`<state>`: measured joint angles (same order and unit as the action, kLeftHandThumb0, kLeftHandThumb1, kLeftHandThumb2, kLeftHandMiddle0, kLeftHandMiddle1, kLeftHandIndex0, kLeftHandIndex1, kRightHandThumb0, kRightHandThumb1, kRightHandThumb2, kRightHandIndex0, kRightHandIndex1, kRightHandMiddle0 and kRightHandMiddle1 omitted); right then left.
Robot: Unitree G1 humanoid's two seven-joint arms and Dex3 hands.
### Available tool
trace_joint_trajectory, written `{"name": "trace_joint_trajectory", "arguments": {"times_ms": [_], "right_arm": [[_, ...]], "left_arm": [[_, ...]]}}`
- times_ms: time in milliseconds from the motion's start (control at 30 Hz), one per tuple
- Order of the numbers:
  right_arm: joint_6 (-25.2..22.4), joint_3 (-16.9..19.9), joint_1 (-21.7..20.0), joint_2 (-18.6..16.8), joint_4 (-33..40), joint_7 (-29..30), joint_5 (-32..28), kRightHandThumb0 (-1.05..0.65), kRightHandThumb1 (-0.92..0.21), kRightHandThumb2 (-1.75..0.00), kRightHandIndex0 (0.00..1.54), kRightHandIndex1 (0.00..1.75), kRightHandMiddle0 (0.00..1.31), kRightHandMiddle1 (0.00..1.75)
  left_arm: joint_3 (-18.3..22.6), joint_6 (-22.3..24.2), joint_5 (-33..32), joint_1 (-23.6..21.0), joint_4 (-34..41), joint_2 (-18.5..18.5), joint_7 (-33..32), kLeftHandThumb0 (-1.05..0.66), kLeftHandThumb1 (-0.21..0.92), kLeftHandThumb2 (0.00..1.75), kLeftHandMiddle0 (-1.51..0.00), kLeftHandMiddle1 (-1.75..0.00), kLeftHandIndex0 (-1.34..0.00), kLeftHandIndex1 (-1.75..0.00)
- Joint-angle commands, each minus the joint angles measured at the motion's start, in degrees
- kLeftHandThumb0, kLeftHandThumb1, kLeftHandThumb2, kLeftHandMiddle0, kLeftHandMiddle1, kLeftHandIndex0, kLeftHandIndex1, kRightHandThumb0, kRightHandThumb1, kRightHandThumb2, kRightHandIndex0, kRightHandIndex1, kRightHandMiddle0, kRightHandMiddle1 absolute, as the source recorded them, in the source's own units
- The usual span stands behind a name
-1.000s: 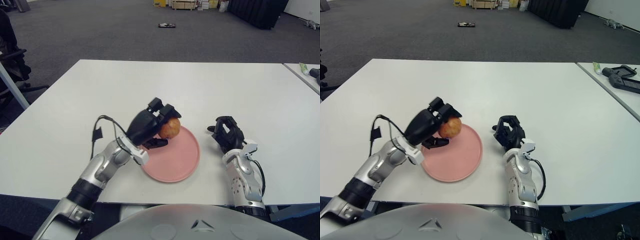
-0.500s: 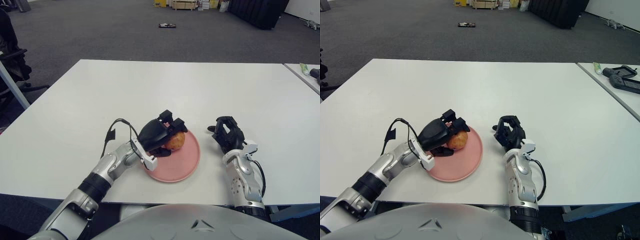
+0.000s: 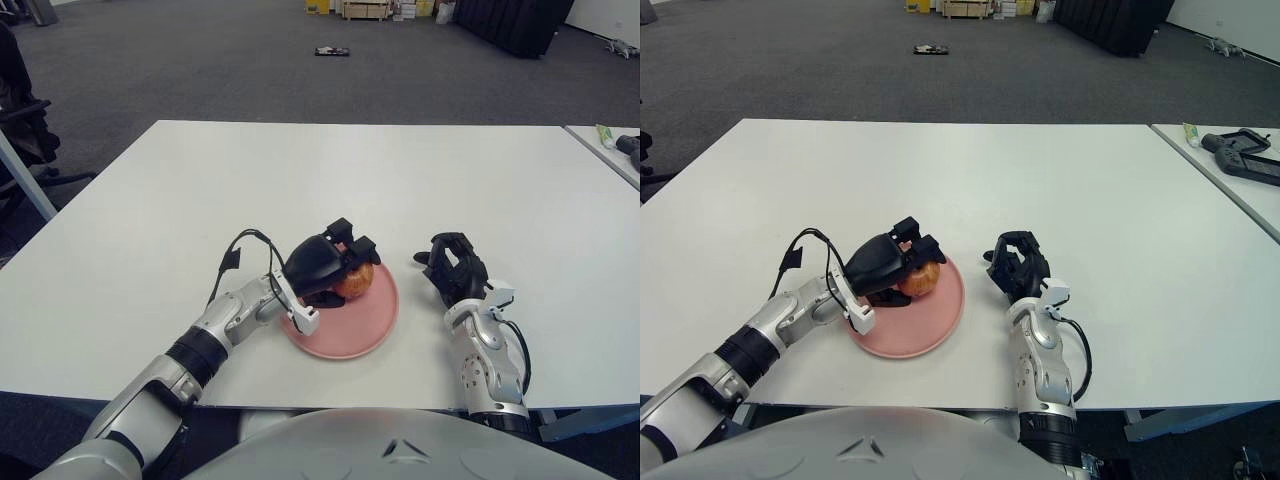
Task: Put the apple into the plate.
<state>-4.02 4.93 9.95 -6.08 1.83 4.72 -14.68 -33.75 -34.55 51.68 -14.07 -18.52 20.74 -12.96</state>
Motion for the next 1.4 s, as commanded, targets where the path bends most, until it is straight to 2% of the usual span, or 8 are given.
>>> {"name": "trace_joint_trajectory", "arguments": {"times_ms": [0,233,267,333,467,600,800,1367], "right_arm": [[-2.44,0.28,0.80,-1.25,-0.71,0.76,-0.21,-0.01,-0.54,-0.99,0.50,1.54,0.32,1.75],[-3.35,0.26,0.74,-1.25,-0.27,1.28,0.15,-0.01,-0.53,-1.02,0.47,1.57,0.34,1.75],[-3.41,0.24,0.74,-1.28,-0.20,1.34,0.19,-0.01,-0.53,-1.02,0.47,1.58,0.34,1.75],[-3.50,0.23,0.73,-1.31,-0.12,1.40,0.24,-0.01,-0.53,-1.03,0.46,1.59,0.33,1.75],[-3.89,0.15,0.70,-1.26,0.05,1.54,0.33,-0.01,-0.53,-1.03,0.45,1.61,0.33,1.75],[-4.18,0.10,0.67,-1.28,0.21,1.69,0.28,-0.01,-0.53,-1.03,0.45,1.61,0.33,1.75],[-4.40,0.01,0.49,-1.33,0.13,2.03,0.59,-0.01,-0.54,-1.01,0.45,1.60,0.33,1.75],[-3.24,-0.13,0.37,-1.38,-0.39,1.60,0.42,-0.01,-0.55,-0.98,0.49,1.53,0.32,1.75]], "left_arm": [[-1.33,1.33,-0.73,1.70,-1.22,3.11,7.48,-0.45,0.41,1.19,-0.95,-1.75,-0.53,-1.75],[-1.81,0.58,-6.25,0.56,0.68,4.99,17.68,-0.46,0.64,0.86,-0.31,-1.72,-0.29,-1.69],[-2.04,0.30,-6.83,-0.10,1.09,5.48,19.63,-0.60,0.73,0.80,-0.20,-1.43,-0.18,-1.41],[-2.54,0.15,-7.25,-0.76,1.44,6.03,22.21,-0.73,0.82,0.74,-0.10,-1.13,-0.09,-1.12],[-2.94,0.89,-8.86,-1.28,2.07,6.65,27.04,-0.89,0.90,0.90,-0.02,-0.42,-0.02,-0.55],[-2.99,1.56,-10.02,-1.25,2.63,6.97,29.35,-0.98,0.92,1.03,0.00,-0.09,0.00,-0.19],[-2.58,1.54,-11.12,-1.28,3.21,7.47,30.62,-1.04,0.92,1.12,0.00,-0.01,0.00,-0.02],[-0.22,4.17,-14.61,-0.23,7.28,8.35,33.76,-1.05,0.92,1.08,0.00,0.00,0.00,0.00]]}}
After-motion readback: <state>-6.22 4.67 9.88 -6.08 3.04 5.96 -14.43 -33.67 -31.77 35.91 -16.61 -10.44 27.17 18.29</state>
